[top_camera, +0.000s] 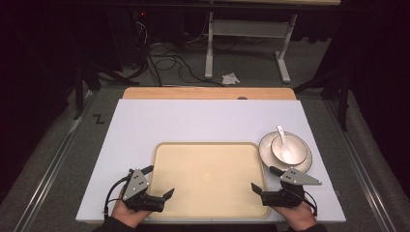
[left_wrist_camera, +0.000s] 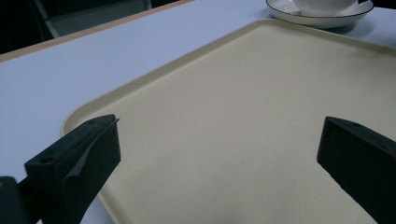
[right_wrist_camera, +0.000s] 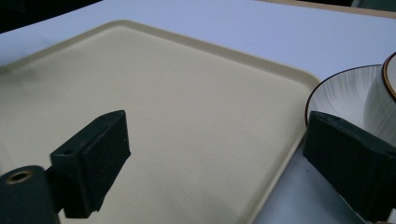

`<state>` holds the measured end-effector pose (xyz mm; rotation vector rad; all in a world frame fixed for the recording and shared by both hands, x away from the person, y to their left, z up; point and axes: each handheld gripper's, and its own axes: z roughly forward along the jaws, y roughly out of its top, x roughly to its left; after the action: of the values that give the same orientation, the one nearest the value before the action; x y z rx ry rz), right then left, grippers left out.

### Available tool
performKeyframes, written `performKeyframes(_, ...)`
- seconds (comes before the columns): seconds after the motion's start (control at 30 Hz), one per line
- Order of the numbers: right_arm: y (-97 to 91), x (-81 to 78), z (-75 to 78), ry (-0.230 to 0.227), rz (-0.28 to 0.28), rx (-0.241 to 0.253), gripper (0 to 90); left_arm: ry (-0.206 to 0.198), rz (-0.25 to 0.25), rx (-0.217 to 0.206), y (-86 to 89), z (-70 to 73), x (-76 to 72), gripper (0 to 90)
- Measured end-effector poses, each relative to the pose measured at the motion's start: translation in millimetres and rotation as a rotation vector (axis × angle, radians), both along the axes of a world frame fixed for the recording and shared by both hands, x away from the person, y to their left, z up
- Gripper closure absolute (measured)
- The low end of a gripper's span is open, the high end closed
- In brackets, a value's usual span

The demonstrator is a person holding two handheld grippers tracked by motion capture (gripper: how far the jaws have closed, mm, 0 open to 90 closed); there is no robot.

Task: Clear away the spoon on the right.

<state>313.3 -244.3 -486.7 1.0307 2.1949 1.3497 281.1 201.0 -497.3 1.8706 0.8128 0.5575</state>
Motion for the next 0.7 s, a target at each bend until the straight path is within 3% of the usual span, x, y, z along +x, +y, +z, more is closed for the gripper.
performKeyframes(0.43,-8.5,-4.0,13.3,-0.057,0.000,0.055,29.6,-0.004,-0.007,-0.003,0.4,0.8,-0.1,0.3)
performKeyframes(0.5,-10.3,-4.0,16.5,-0.048,-0.001,0.067,33.3,-0.004,-0.008,-0.005,0.6,0.9,-0.2,0.2)
performKeyframes(0.7,-12.8,-0.4,28.9,-0.051,-0.029,0.053,41.1,-0.003,-0.006,-0.011,1.3,1.4,-1.0,0.3)
